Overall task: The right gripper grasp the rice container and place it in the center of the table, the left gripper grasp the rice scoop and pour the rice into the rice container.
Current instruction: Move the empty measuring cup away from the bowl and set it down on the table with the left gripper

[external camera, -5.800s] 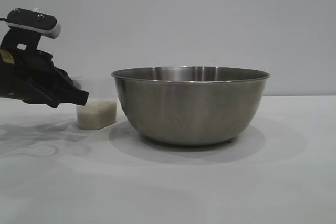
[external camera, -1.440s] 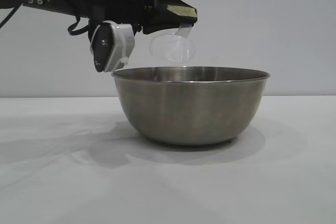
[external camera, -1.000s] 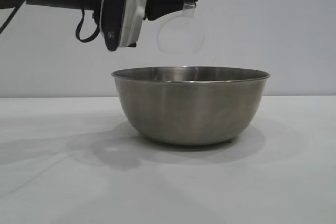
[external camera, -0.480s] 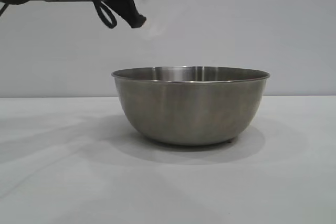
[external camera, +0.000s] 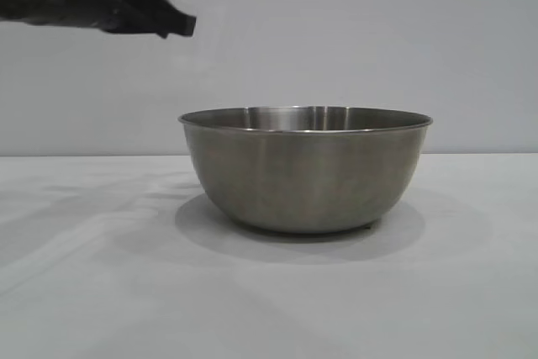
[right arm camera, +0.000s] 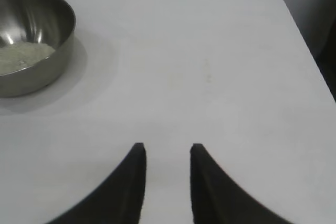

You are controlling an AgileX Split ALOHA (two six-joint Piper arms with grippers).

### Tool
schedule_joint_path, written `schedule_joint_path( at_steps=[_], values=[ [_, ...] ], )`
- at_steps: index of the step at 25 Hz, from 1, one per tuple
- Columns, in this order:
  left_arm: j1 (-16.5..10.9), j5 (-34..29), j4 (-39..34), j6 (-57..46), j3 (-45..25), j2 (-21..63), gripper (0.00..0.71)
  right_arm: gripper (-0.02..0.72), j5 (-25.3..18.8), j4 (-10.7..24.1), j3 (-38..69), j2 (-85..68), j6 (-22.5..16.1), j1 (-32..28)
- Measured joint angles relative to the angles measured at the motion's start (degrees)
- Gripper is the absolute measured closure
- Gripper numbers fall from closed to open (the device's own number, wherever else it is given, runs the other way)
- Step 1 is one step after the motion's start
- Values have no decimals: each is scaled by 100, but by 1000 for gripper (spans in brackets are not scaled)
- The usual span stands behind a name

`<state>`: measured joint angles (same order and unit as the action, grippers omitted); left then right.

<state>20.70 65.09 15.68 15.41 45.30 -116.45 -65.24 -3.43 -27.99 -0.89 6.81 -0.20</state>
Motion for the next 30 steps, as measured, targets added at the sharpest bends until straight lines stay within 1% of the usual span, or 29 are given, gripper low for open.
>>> schedule_joint_path(
  at_steps=[3, 6, 9, 18, 30],
  values=[
    [-9, 0, 31, -313, -245, 0, 710, 498, 0, 0, 0, 0, 0, 0],
    [-9, 0, 171, -399, -381, 0, 710, 498, 0, 0, 0, 0, 0, 0],
    [-9, 10, 272, -437, -392, -119, 710, 498, 0, 0, 0, 0, 0, 0],
    [-205, -1, 272, -773, -392, -668, 710, 498, 0, 0, 0, 0, 0, 0],
    [-220, 34, 133, -810, -392, -847, 710, 498, 0, 0, 0, 0, 0, 0]
  ],
)
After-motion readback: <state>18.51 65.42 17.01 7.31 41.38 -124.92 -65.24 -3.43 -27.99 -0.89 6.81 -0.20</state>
